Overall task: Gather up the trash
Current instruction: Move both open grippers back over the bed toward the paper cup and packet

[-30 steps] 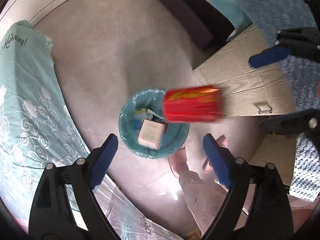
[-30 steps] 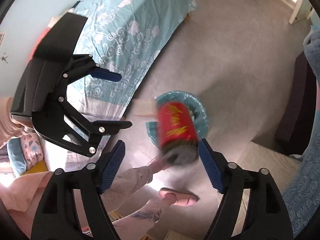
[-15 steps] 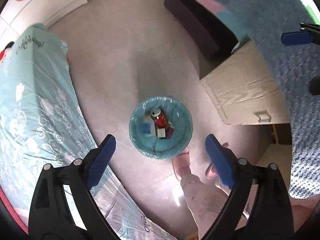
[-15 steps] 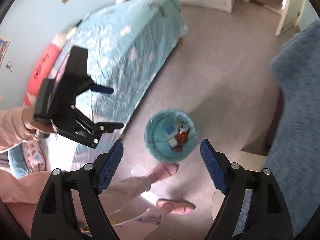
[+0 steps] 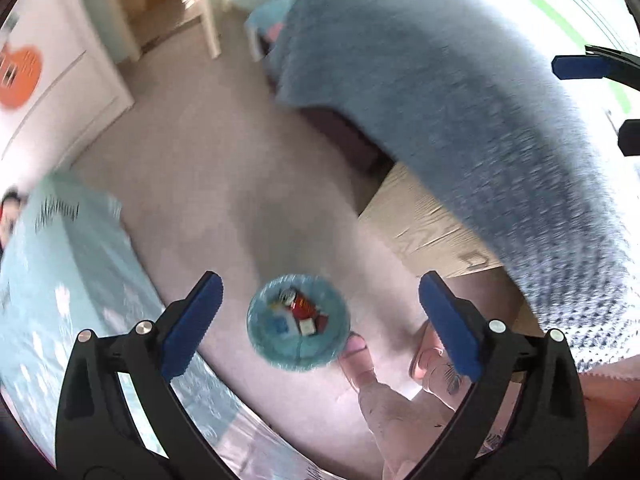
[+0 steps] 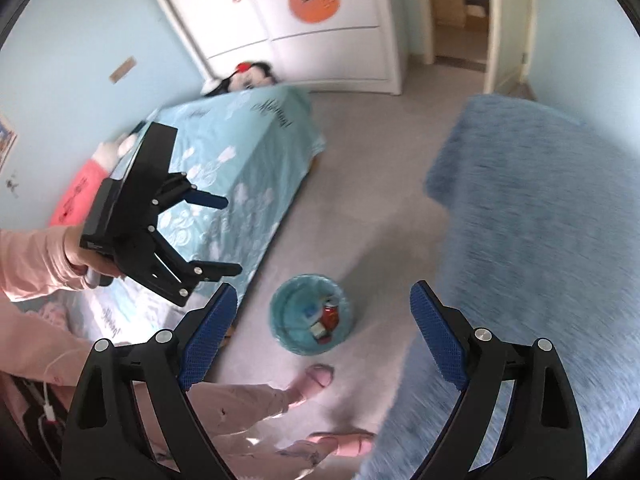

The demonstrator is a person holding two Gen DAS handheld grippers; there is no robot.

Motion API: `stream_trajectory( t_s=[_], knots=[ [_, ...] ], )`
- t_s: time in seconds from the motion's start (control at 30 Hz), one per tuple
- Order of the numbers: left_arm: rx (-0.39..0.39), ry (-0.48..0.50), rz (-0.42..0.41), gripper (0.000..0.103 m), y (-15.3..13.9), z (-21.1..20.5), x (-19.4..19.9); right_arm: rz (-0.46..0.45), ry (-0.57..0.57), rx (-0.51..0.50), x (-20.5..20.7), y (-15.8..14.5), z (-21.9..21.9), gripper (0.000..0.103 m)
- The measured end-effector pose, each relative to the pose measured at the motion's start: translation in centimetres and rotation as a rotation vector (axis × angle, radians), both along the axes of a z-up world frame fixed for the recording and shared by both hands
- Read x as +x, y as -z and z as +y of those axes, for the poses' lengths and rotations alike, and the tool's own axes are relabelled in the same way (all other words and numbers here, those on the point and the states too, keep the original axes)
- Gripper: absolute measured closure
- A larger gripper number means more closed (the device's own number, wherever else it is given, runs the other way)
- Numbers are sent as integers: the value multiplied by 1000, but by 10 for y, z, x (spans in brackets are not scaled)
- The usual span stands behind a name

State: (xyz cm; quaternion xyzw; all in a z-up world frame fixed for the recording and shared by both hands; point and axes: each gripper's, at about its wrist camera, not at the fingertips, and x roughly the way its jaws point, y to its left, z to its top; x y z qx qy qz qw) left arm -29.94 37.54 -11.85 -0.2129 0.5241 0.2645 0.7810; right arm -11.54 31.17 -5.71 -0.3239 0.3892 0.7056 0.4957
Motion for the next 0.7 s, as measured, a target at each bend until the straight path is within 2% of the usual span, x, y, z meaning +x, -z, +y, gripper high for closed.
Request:
stream_trajectory(
  t_s=[0.1,0.23,0.3,0.5,0.7],
  knots=[
    [48,105,-13,7,-24,-17,39,-19,94,57,31,-21,-35,15],
    [43,267,-67,7,-48,-49,101,-54,248,78,78,-33,-87,15],
    [52,352,-68,7,-53,-69,132,-68,331,86,103,-40,-119,15],
    [88,604,-90,7,-70,-132,232,-109,555,83,169,-43,-219,15],
    [77,779,-120,7,-81,-197,319,-126,739,55,222,-41,-313,15]
  ],
)
